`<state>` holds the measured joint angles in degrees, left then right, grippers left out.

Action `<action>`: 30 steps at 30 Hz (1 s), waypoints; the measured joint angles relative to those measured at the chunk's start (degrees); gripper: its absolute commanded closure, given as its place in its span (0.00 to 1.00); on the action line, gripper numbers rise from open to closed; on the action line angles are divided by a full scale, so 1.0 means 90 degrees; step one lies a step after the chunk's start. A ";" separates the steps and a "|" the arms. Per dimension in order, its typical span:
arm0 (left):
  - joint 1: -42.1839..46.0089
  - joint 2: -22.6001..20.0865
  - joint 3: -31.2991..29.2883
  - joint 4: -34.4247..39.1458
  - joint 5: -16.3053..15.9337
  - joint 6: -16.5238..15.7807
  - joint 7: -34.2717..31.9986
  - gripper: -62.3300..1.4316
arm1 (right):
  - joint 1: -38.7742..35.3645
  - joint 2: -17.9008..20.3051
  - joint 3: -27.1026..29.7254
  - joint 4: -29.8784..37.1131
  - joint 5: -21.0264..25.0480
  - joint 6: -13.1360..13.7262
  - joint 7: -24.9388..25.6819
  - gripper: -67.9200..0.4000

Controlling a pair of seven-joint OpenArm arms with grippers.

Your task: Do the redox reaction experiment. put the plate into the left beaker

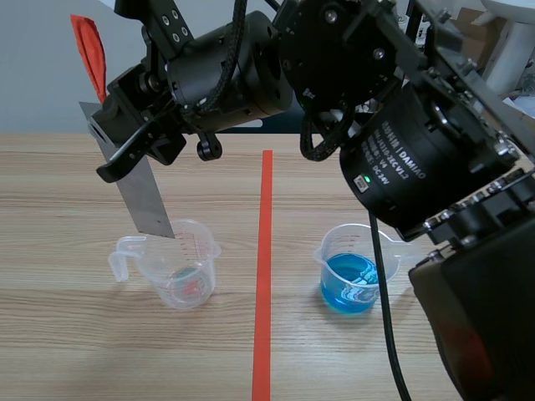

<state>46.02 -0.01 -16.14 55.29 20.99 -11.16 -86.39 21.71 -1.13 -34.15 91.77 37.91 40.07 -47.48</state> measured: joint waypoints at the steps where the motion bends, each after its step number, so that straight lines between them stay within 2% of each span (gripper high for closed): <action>1: 0.0000 0.0000 0.0000 0.0000 0.0000 0.0000 0.0000 0.00 | 0.0000 0.0000 0.0000 0.0000 0.0000 0.0000 0.0000 0.99; 30: 0.0000 0.0000 0.0000 0.0000 0.0000 0.0000 0.0000 0.00 | 0.0000 0.0002 0.0000 0.0000 -0.0121 0.0000 0.0080 0.99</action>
<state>46.02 -0.01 -16.14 55.29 20.99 -11.16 -86.39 21.71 -1.10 -34.15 91.77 36.82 40.07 -46.76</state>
